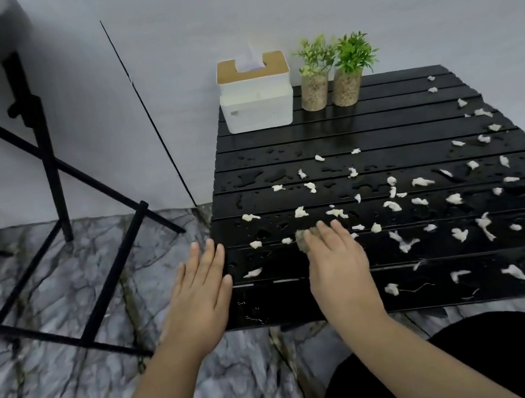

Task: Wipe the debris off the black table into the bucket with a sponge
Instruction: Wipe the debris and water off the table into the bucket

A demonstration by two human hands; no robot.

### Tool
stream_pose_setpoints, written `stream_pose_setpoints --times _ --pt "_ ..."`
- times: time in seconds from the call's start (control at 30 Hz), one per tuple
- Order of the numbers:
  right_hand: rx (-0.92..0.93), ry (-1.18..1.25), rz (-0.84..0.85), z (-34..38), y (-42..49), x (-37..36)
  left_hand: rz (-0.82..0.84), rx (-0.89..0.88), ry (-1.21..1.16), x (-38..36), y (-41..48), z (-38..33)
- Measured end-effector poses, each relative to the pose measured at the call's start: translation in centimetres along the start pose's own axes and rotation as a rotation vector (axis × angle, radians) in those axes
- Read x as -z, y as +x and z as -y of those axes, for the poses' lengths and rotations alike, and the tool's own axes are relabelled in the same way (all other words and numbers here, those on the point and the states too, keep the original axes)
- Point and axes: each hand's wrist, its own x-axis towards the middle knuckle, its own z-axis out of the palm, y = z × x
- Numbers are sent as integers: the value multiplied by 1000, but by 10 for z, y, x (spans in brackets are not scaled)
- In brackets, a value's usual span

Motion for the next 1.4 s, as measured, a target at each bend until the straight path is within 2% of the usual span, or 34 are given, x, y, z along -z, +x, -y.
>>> stream_pose_setpoints --times 0.1,0.17,0.23,0.3,0.4,0.47,0.53,0.6,0.67,0.73,0.83,0.93,1.03,1.13,1.23,1.33,1.4 --pt "114 38 -64 23 -3 0 3 2 -12 1 2 -1" --pt "240 38 49 50 -15 -10 16 0 -26 2 1 -2" --pt "283 0 154 61 -23 -20 22 3 -41 3 0 -3" --pt "269 -86 165 52 -21 -19 23 11 -46 3 0 -3" --pt "138 -146 49 25 -9 -2 14 10 -46 4 0 -4" --pt "59 -96 -66 8 -4 3 15 0 -50 4 0 -3" --pt "66 -37 -124 13 -1 1 22 -5 -91 7 2 -1" --pt "126 -21 -105 32 1 -7 -3 1 -151 11 10 -1" --pt "209 -5 17 48 2 -20 -27 4 -153 13 22 -4" --pt "215 -15 113 42 -1 -23 -19 -3 -141 11 36 -11" --pt "119 -77 0 -2 -6 -3 9 -17 -160 4 50 -19" --pt "-25 -21 -97 -36 -4 13 -6 -19 -182 -1 54 -17" --pt "50 111 -159 -10 9 6 -77 17 -226 -3 53 -15" --pt "188 138 -21 41 19 -17 -78 33 -215 -3 53 -15" --pt "232 33 137 55 24 -35 -69 37 -229 -2 53 -15" --pt "209 10 27 22 24 -22 -72 25 -246 -3 54 -14" --pt "113 23 -92 -6 25 -8 -65 29 -257 -6 54 -13"
